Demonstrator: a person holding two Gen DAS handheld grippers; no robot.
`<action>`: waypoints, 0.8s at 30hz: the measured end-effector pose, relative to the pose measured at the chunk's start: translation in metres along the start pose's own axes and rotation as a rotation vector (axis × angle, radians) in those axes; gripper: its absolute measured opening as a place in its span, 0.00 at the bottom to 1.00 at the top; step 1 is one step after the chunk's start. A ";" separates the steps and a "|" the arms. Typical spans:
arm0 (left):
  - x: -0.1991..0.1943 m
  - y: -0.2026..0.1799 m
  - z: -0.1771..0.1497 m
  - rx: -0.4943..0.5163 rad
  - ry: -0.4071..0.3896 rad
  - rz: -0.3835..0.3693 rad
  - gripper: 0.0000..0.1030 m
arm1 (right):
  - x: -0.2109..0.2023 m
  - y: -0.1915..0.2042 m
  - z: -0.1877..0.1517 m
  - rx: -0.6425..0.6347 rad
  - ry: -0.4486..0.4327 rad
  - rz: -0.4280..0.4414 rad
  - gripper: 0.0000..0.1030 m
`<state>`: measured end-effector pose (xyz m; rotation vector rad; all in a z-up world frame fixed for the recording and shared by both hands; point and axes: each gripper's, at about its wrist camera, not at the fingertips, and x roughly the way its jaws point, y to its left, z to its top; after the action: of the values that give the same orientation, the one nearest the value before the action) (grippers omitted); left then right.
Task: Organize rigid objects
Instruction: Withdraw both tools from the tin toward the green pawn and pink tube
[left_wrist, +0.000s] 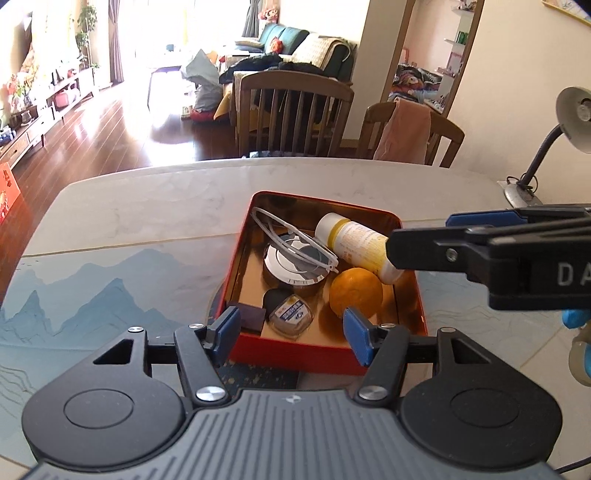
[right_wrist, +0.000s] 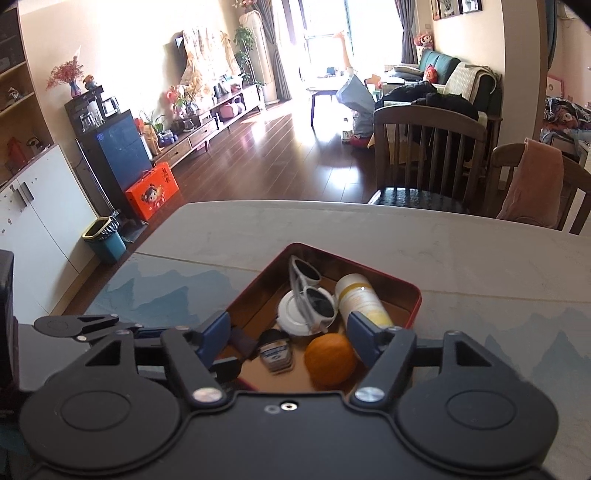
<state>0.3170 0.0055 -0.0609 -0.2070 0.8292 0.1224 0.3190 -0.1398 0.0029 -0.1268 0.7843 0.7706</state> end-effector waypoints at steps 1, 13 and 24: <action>-0.005 0.001 -0.002 0.001 -0.004 -0.002 0.59 | -0.003 0.003 -0.002 -0.001 -0.003 -0.004 0.73; -0.057 0.007 -0.027 0.022 -0.054 -0.024 0.69 | -0.037 0.020 -0.030 0.046 -0.019 -0.035 0.89; -0.083 0.016 -0.057 0.027 -0.071 -0.014 0.79 | -0.056 0.029 -0.078 0.075 -0.017 -0.053 1.00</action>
<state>0.2173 0.0058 -0.0390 -0.1821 0.7587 0.1047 0.2283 -0.1801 -0.0103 -0.0735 0.7892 0.6900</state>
